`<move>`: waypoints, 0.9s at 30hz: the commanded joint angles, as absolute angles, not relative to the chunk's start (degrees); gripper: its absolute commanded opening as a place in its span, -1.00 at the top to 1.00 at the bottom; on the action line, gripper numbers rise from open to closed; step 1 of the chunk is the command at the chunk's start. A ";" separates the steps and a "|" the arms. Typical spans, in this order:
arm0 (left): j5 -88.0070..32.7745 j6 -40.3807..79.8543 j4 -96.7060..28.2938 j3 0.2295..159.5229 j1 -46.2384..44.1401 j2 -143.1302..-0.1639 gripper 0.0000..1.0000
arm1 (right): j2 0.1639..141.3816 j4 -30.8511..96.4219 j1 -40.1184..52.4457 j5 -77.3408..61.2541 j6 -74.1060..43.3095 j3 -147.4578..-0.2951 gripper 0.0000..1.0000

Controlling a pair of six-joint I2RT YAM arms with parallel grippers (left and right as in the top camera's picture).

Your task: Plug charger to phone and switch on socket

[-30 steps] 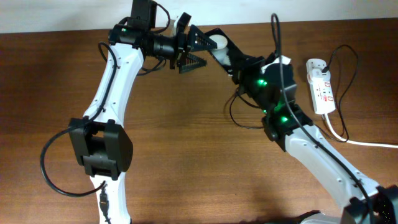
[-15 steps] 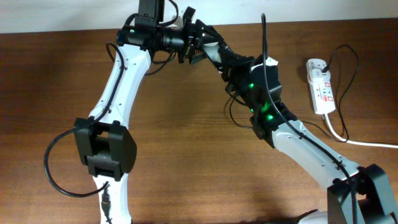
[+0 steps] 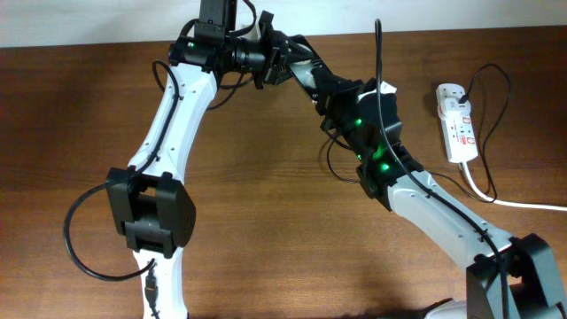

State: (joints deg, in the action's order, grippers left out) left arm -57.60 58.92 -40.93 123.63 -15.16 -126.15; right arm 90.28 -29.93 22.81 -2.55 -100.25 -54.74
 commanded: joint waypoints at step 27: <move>-55.22 34.04 -54.94 123.79 -13.28 -126.63 1.00 | 89.71 1.96 14.70 -10.41 -67.99 -55.29 -0.97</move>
State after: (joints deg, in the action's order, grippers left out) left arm -52.82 43.68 -51.90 123.33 -15.03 -126.43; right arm 89.84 -1.34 17.61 -6.13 -78.78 -55.68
